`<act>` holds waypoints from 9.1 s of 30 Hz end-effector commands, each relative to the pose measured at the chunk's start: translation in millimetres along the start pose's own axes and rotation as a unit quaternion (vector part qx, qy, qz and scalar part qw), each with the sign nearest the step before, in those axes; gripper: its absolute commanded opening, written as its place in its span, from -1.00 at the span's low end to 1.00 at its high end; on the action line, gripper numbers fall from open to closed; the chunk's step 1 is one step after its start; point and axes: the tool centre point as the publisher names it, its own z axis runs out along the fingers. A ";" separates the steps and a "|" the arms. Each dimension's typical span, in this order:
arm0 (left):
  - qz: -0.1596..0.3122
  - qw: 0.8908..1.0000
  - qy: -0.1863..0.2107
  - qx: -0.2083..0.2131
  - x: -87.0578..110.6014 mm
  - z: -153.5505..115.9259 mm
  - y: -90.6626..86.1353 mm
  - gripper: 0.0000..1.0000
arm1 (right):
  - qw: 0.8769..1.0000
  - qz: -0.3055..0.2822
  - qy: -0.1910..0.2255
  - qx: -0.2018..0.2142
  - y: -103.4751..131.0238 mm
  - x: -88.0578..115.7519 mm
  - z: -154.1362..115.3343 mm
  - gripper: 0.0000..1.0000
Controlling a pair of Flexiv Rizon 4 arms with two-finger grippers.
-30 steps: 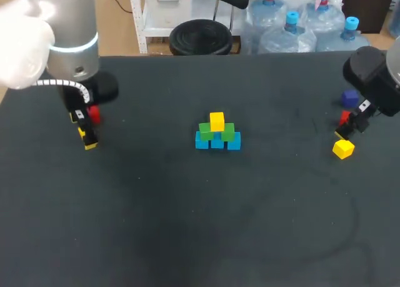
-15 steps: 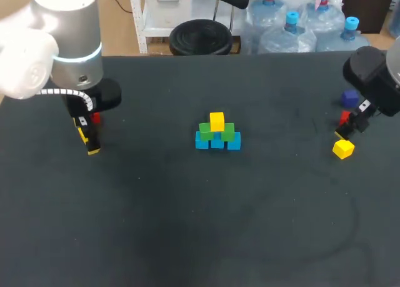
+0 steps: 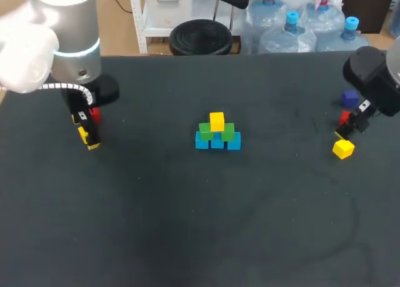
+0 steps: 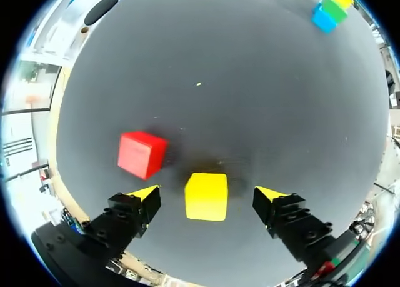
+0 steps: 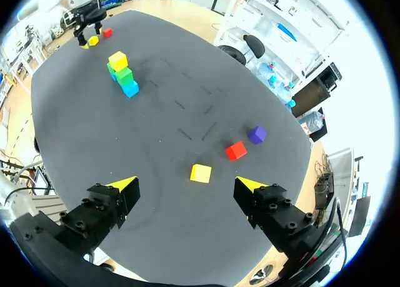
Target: Place the blue cubes, place green cubes on the blue cubes, place the yellow cubes on the green cubes, then place the red cubes on the yellow cubes, and place purple cube on the red cubes.
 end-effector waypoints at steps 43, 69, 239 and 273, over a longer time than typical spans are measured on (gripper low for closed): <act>0.125 0.992 0.021 -0.018 -29.2 -68.0 -46.3 -1.00 | 1.000 0.001 -0.002 0.002 0.6 0.8 0.6 1.00; 0.226 0.973 -0.035 -0.037 -99.6 -125.2 -103.7 -1.00 | 1.000 0.001 -0.002 0.002 0.6 0.8 0.6 1.00; 0.281 0.959 -0.030 0.038 -219.0 -105.8 -153.9 -1.00 | 1.000 0.001 -0.002 0.002 0.6 0.8 0.6 1.00; 0.284 0.958 -0.027 0.039 -219.5 -105.4 -153.0 1.00 | 1.000 0.001 -0.002 0.002 0.6 0.8 0.6 1.00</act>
